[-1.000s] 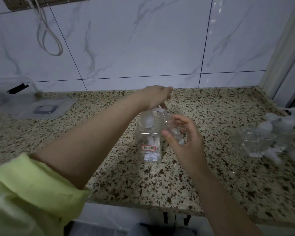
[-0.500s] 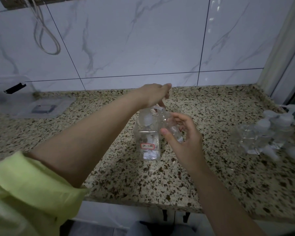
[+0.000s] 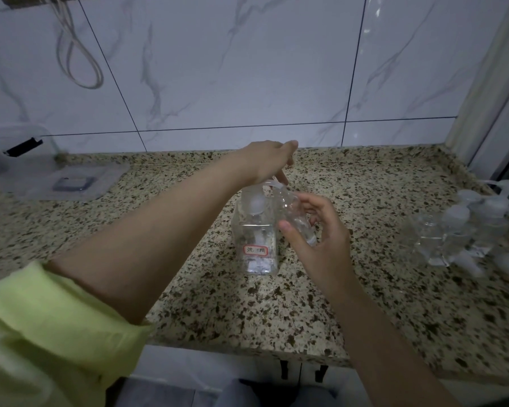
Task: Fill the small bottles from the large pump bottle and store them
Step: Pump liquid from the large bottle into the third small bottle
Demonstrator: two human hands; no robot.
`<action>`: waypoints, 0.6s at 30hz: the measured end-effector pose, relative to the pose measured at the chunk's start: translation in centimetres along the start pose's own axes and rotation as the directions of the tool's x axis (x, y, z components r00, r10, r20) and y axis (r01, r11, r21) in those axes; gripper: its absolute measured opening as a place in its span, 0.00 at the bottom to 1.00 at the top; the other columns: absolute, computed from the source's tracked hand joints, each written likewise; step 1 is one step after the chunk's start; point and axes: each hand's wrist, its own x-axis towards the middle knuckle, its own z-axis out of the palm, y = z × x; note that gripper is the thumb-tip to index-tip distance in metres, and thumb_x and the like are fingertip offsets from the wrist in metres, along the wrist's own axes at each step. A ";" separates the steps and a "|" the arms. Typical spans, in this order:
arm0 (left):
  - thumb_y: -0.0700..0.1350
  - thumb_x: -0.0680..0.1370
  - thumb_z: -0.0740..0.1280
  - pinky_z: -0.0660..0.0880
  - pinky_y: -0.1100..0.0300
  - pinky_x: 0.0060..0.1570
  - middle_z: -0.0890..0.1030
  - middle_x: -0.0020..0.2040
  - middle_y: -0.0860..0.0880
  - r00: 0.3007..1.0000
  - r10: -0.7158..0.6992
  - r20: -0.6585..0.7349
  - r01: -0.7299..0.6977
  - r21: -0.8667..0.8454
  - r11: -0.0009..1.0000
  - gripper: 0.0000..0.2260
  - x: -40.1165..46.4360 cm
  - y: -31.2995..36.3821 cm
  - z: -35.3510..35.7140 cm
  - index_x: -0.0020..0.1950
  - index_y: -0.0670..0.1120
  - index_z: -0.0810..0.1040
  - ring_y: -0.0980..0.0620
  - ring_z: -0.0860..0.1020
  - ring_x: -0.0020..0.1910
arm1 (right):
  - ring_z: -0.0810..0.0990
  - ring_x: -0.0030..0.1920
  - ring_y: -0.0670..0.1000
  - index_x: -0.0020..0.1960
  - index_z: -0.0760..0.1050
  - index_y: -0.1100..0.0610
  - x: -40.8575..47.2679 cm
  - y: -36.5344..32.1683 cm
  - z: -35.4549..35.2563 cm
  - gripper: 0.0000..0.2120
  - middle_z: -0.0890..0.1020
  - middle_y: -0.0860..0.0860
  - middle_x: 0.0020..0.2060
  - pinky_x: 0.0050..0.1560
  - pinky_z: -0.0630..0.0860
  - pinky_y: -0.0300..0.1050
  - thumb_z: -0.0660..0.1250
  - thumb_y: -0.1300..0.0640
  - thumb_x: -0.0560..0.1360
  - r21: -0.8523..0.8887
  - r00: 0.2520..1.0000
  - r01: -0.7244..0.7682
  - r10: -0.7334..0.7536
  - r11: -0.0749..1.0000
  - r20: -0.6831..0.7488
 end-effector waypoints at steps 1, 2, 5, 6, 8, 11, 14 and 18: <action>0.60 0.85 0.45 0.68 0.48 0.67 0.85 0.52 0.50 1.000 -0.001 0.003 0.001 0.002 1.000 0.27 0.0 0.0 0.0 0.67 0.48 0.77 0.48 0.78 0.58 | 0.80 0.59 0.44 0.63 0.73 0.41 0.0 0.0 0.0 0.21 0.80 0.35 0.56 0.60 0.78 0.54 0.72 0.44 0.72 0.003 1.000 0.001 -0.001 1.000 0.000; 0.60 0.85 0.44 0.68 0.49 0.67 0.85 0.53 0.50 1.000 -0.006 0.010 0.006 0.008 1.000 0.27 0.0 0.0 0.1 0.67 0.48 0.77 0.48 0.78 0.59 | 0.80 0.59 0.44 0.63 0.73 0.40 0.0 0.0 0.0 0.21 0.80 0.35 0.56 0.60 0.78 0.54 0.72 0.44 0.72 0.005 1.000 0.003 -0.003 1.000 0.001; 0.60 0.85 0.44 0.68 0.51 0.65 0.85 0.54 0.49 1.000 -0.008 0.009 0.008 0.023 1.000 0.28 -0.2 0.0 0.0 0.67 0.48 0.77 0.48 0.77 0.60 | 0.80 0.57 0.44 0.62 0.73 0.39 0.0 -0.2 0.1 0.20 0.80 0.34 0.56 0.58 0.79 0.52 0.72 0.45 0.72 0.021 1.000 0.011 -0.011 1.000 -0.001; 0.60 0.85 0.44 0.68 0.51 0.65 0.85 0.53 0.49 1.000 0.000 0.002 0.000 0.018 1.000 0.28 -0.3 0.0 0.0 0.67 0.48 0.77 0.48 0.78 0.59 | 0.80 0.58 0.44 0.63 0.73 0.40 0.0 -0.2 0.1 0.20 0.80 0.34 0.56 0.59 0.79 0.52 0.72 0.45 0.72 0.029 1.000 0.011 -0.011 1.000 -0.002; 0.60 0.85 0.44 0.68 0.51 0.65 0.85 0.53 0.49 1.000 0.002 -0.002 -0.002 -0.001 1.000 0.27 -0.3 0.1 0.0 0.67 0.48 0.77 0.48 0.78 0.59 | 0.80 0.58 0.44 0.63 0.74 0.42 0.0 -0.1 0.1 0.21 0.80 0.34 0.56 0.59 0.79 0.51 0.72 0.45 0.72 0.034 1.000 0.006 -0.007 0.999 0.006; 0.60 0.85 0.44 0.68 0.50 0.67 0.84 0.56 0.48 1.000 -0.014 0.013 0.014 0.011 1.000 0.28 -0.3 0.0 0.0 0.67 0.48 0.77 0.47 0.77 0.61 | 0.80 0.57 0.44 0.63 0.73 0.43 0.0 0.0 0.1 0.21 0.80 0.34 0.55 0.58 0.78 0.46 0.75 0.49 0.73 0.035 1.000 0.008 -0.008 0.999 0.013; 0.59 0.85 0.44 0.69 0.49 0.67 0.85 0.55 0.47 1.000 0.009 0.007 -0.009 0.003 1.000 0.27 -0.3 0.3 -0.2 0.68 0.46 0.76 0.46 0.77 0.61 | 0.80 0.58 0.44 0.63 0.74 0.44 0.1 0.0 0.1 0.21 0.81 0.34 0.55 0.58 0.78 0.45 0.75 0.49 0.73 0.042 1.000 0.022 -0.022 0.999 -0.003; 0.59 0.85 0.44 0.69 0.47 0.68 0.84 0.55 0.47 1.000 -0.013 0.023 0.013 -0.009 1.000 0.27 -0.3 0.1 -0.2 0.67 0.47 0.77 0.46 0.77 0.60 | 0.80 0.58 0.45 0.63 0.73 0.43 0.1 0.0 0.1 0.21 0.80 0.35 0.56 0.59 0.78 0.47 0.72 0.45 0.72 0.030 1.000 0.024 -0.024 0.999 0.002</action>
